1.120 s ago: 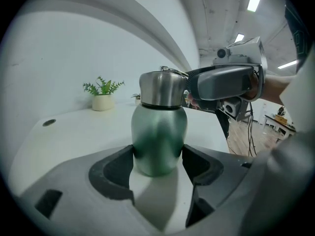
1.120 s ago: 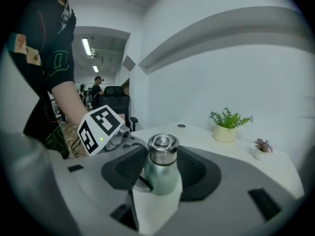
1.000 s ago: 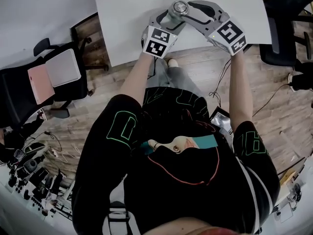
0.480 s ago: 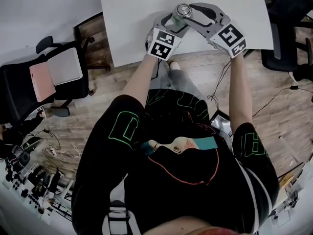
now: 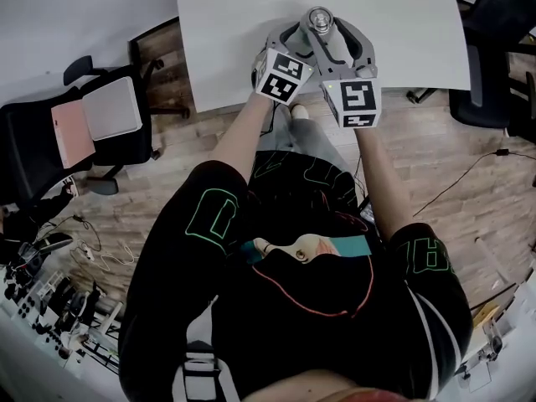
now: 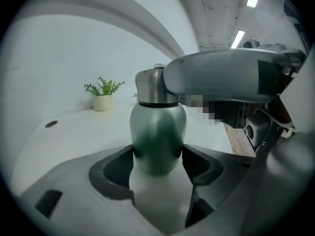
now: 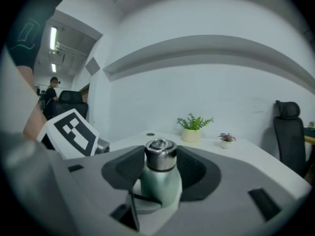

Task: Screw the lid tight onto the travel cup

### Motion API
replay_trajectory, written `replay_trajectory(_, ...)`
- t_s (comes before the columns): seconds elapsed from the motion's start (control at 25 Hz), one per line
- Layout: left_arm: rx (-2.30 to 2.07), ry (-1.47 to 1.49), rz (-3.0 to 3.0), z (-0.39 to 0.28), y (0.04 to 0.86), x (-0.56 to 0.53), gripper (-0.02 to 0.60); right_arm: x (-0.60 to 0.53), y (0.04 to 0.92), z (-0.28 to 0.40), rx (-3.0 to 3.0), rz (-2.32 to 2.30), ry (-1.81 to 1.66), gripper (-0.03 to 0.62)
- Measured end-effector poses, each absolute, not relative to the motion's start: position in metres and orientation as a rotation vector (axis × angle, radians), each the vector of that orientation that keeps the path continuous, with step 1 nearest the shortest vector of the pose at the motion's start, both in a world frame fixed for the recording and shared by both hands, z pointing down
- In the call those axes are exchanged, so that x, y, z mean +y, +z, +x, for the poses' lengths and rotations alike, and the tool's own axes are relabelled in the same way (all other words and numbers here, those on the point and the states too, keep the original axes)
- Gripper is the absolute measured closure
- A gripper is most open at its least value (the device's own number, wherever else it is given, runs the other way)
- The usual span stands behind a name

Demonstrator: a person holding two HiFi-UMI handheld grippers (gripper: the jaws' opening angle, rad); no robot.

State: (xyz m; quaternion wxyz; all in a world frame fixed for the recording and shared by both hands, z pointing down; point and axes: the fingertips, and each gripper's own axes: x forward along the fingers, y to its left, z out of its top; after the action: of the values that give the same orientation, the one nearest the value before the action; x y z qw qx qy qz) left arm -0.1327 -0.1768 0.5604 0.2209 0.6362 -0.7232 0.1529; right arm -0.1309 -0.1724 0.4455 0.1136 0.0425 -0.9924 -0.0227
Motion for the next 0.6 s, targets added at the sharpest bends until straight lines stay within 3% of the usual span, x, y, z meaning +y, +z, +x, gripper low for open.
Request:
replay_trajectory(0.24,-1.996,0.414,1.757,-0.1323,0.5598,-0.1776,0.262,-0.1724,0.4452,-0.1326,-2.886,0.267,-0.021,0.384)
replay_trajectory(0.6,-1.988,0.427,1.762,-0.1332,0.5607,-0.1747,0.262,-0.1687,0.4472,-0.1248,-2.879,-0.153,-0.019,0.349)
